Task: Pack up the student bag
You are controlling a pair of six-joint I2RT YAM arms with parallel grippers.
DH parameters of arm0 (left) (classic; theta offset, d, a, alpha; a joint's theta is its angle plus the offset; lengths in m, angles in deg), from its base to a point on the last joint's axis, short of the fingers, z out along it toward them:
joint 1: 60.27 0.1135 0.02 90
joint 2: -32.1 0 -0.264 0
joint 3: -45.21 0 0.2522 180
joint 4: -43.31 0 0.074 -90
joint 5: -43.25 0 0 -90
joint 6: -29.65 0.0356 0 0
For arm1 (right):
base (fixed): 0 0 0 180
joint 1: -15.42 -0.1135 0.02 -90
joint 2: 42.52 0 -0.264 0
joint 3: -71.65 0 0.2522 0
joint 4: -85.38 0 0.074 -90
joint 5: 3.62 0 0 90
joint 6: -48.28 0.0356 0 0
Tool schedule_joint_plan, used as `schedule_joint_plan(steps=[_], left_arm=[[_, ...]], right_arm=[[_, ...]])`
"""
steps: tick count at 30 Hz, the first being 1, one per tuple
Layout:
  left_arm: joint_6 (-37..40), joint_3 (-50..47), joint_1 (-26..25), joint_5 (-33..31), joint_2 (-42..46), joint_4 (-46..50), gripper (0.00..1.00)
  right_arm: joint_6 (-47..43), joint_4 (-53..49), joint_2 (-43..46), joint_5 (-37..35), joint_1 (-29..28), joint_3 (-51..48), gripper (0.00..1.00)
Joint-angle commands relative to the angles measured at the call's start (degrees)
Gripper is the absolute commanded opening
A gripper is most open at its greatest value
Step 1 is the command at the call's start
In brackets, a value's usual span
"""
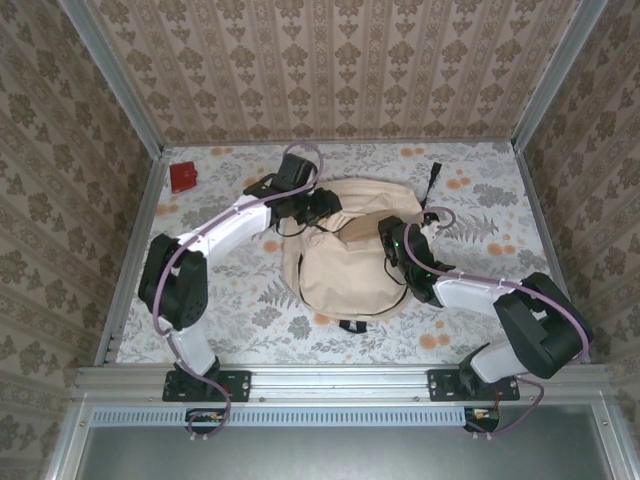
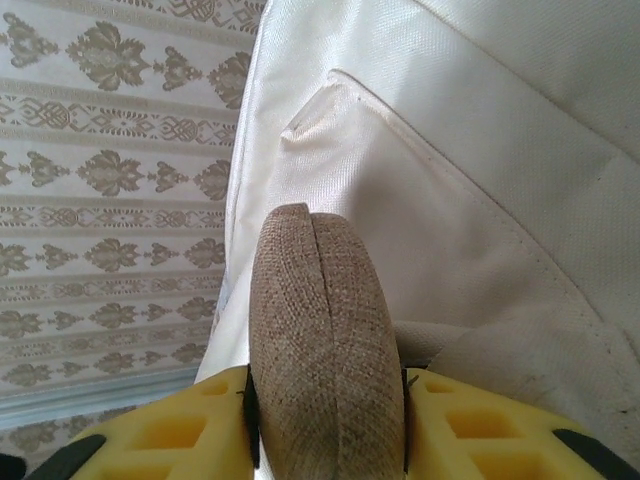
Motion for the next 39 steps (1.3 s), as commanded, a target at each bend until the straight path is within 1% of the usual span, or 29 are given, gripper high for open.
schedule_joint_plan(steps=[1,5,8,11,15,18,22,25,28,31,33,36,39], left_arm=[[0.8,-2.9,-2.4,-1.7,3.3,1.0,0.36],[-1.6,-5.4,-4.6,-1.5,2.8,-1.5,0.30],[-2.7,-5.5,-5.6,-0.9,0.8,-2.6,0.26],[-3.1,-4.2,-6.0,-0.2,-1.5,-3.2,0.24],[-3.1,-2.3,-6.1,0.5,-4.0,-3.2,0.24],[-2.9,-1.2,-6.2,0.7,-5.5,-3.0,0.23],[-2.4,0.0,-6.2,0.5,-7.1,-2.2,0.23],[-2.4,0.5,-6.1,-0.3,-7.7,-1.4,0.23],[-2.0,0.7,-5.9,-0.5,-8.0,-0.9,0.24],[-1.6,1.1,-5.8,-0.5,-8.3,-0.4,0.24],[-1.4,1.3,-5.8,-0.4,-8.5,-0.2,0.23],[-1.1,1.4,-5.8,-0.4,-8.5,0.1,0.23],[-1.0,1.4,-5.7,-0.4,-8.4,0.1,0.23]], right_arm=[[-4.8,-6.7,4.2,7.3,-0.1,2.1,0.44],[-8.5,-11.8,6.5,14.4,1.1,2.4,0.51],[-11.4,-17.7,8.1,19.1,2.6,3.5,0.54],[-14.2,-22.1,9.0,24.5,4.7,4.8,0.58],[-16.7,-24.4,9.2,33.6,8.2,5.2,0.59],[-20.1,-29.3,9.3,38.5,10.3,6.6,0.58],[-24.6,-35.6,10.1,41.7,12.6,7.8,0.59],[-27.2,-39.6,11.2,42.5,15.0,8.2,0.61],[-30.2,-43.1,12.5,42.3,17.7,9.2,0.68],[-34.5,-47.1,12.3,42.1,19.1,11.3,0.76],[-37.1,-49.5,10.7,42.5,19.7,13.3,0.77],[-39.8,-49.6,7.4,43.9,20.1,15.5,0.75],[-41.7,-48.8,4.1,45.4,20.2,17.5,0.70]])
